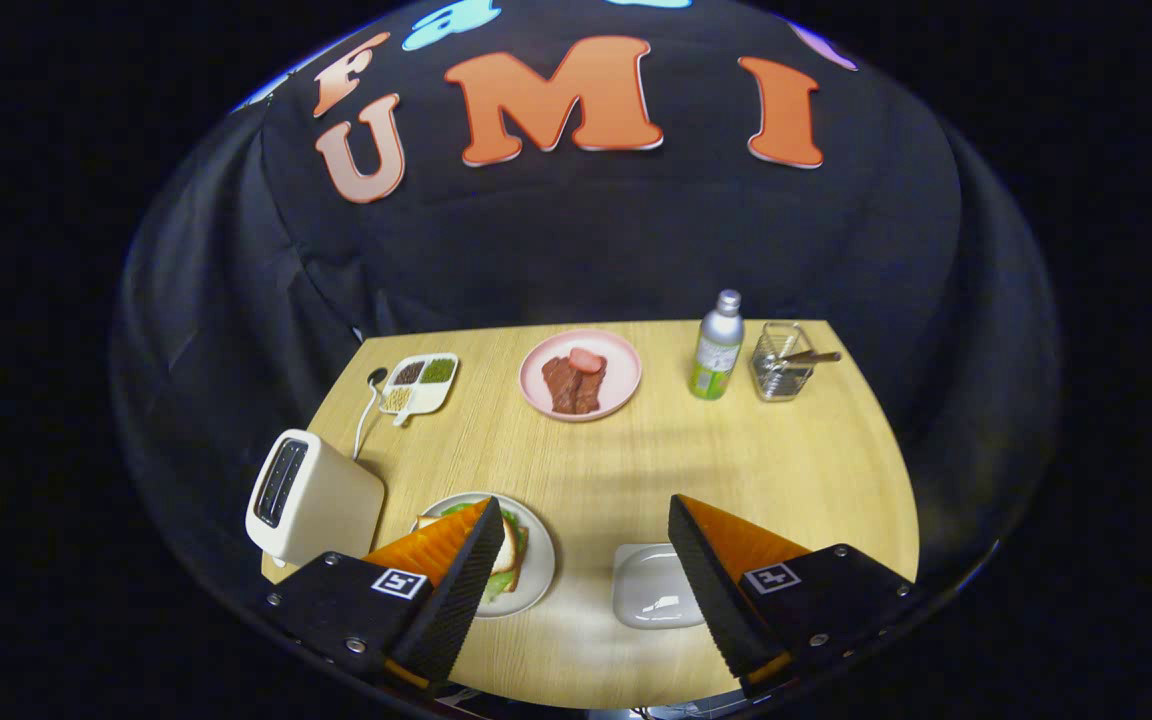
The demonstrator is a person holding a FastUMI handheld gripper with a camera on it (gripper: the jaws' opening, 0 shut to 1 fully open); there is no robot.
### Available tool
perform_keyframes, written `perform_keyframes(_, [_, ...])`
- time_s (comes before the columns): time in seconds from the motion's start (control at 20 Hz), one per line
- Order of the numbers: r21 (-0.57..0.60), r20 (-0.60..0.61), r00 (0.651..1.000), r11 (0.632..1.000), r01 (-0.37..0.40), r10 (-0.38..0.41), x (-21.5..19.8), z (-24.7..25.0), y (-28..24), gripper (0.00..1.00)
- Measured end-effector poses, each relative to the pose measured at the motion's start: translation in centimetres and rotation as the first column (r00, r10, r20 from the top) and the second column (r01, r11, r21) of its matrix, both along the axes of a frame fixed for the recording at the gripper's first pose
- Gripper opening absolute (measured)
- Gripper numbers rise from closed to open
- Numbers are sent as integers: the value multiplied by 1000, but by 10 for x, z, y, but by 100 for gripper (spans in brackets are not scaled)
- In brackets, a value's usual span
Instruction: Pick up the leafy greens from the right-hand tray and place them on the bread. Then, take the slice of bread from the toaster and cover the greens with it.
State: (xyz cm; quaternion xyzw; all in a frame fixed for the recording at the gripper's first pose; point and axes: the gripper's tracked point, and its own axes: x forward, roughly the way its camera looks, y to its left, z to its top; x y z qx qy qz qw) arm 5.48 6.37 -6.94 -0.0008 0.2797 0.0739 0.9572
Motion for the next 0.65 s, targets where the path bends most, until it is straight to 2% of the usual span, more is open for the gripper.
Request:
perform_keyframes(0.25, [-11,220,973,998,68,-64,-27,62,-48,99])
perform_keyframes(0.65, [0,409,901,988,155,-141,-79,102,-86,99])
